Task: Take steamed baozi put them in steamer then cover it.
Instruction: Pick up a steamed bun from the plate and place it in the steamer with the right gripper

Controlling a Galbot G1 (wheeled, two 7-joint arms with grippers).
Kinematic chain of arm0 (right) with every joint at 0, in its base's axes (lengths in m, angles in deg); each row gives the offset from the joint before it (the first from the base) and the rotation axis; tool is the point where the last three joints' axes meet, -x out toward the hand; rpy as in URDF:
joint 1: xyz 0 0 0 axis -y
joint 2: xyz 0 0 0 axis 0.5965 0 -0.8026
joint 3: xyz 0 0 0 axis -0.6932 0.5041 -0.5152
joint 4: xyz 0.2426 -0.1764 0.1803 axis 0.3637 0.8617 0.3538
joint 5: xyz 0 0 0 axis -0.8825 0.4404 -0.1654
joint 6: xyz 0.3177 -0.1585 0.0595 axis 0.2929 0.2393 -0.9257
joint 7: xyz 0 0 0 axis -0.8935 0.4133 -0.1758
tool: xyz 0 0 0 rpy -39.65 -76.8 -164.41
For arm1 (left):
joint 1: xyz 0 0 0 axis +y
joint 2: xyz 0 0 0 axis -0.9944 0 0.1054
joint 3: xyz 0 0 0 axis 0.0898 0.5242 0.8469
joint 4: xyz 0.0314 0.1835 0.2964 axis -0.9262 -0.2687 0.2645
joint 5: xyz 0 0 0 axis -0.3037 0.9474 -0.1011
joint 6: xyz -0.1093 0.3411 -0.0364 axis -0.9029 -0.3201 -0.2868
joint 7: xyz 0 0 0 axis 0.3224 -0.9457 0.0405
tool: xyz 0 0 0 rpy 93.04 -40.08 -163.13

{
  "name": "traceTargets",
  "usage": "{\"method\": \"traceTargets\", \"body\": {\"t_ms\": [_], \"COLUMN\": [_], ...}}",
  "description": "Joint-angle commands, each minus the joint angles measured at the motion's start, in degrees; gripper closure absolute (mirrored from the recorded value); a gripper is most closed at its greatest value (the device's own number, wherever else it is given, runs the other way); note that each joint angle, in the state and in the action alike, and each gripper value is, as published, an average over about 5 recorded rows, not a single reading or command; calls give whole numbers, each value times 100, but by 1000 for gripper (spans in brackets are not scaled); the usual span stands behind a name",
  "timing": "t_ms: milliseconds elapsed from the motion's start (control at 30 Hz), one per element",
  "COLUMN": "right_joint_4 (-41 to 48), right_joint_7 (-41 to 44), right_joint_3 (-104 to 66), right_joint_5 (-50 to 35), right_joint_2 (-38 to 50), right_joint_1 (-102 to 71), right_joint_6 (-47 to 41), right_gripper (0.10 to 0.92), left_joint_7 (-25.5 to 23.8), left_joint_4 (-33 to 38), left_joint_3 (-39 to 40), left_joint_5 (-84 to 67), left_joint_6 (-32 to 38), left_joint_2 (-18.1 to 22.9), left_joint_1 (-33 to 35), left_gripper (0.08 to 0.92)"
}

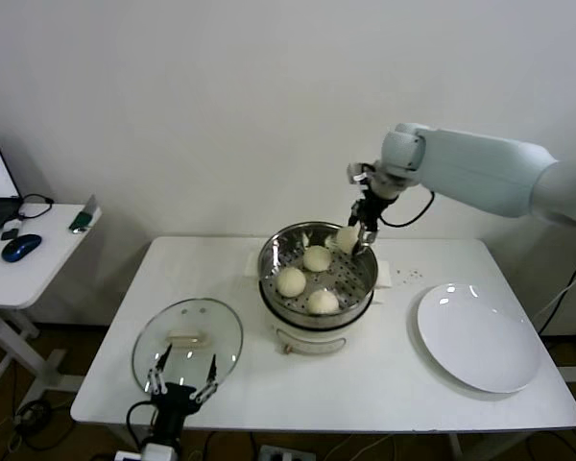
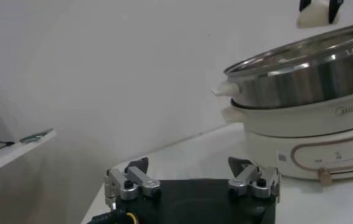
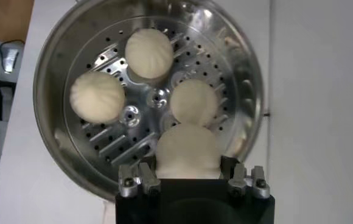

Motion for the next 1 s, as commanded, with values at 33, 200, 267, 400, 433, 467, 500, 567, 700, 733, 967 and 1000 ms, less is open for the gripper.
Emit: {"method": "traceTargets", "body": {"t_ms": [33, 200, 267, 400, 433, 467, 500, 567, 700, 733, 967, 1000], "right_joint_4": [-144, -48, -9, 62, 89, 117, 135, 155, 185, 191, 58, 17], "right_joint_7": [-158, -131, -84, -24, -29, -34, -39, -70, -125, -132, -43, 5], "right_joint_3": [428, 439, 427, 389, 379, 365, 350, 307, 220, 194, 35, 25], "right_joint_5": [-372, -179, -104, 19, 49, 75, 84, 92, 146, 159, 106, 49], "right_joint_2": [-340, -337, -338, -366, -377, -387, -393, -398, -382, -369, -112, -49], "right_joint_1": [-297, -484, -515, -555, -565, -577, -587, -604, -621, -623, -496, -439], "right_joint_6": [-163, -148, -138, -129, -126, -124, -128, -153, -199, -204, -210, -199], "right_gripper": [339, 338, 338, 338, 338, 338, 337, 327, 252, 231, 203, 203], "left_joint_7": [-6, -2, -2, 1, 2, 3, 3, 1, -2, -2, 0, 1], "left_joint_4": [-36, -76, -89, -115, -117, -120, -121, -122, -117, -117, -106, -102], "left_joint_3": [7, -15, -18, -19, -20, -21, -22, -23, -23, -23, -23, -24], "left_joint_5": [4, -11, -18, -22, -22, -22, -22, -22, -17, -15, -6, -4], "left_joint_6": [-18, -13, -10, 2, 4, 6, 6, 7, 6, 6, 10, 11], "left_joint_2": [-27, -41, -46, -49, -48, -48, -48, -50, -52, -53, -57, -60], "left_joint_1": [-59, -90, -84, -74, -74, -73, -73, -72, -74, -74, -59, -57], "left_gripper": [177, 177, 177, 177, 177, 177, 177, 177, 177, 177, 177, 177]}}
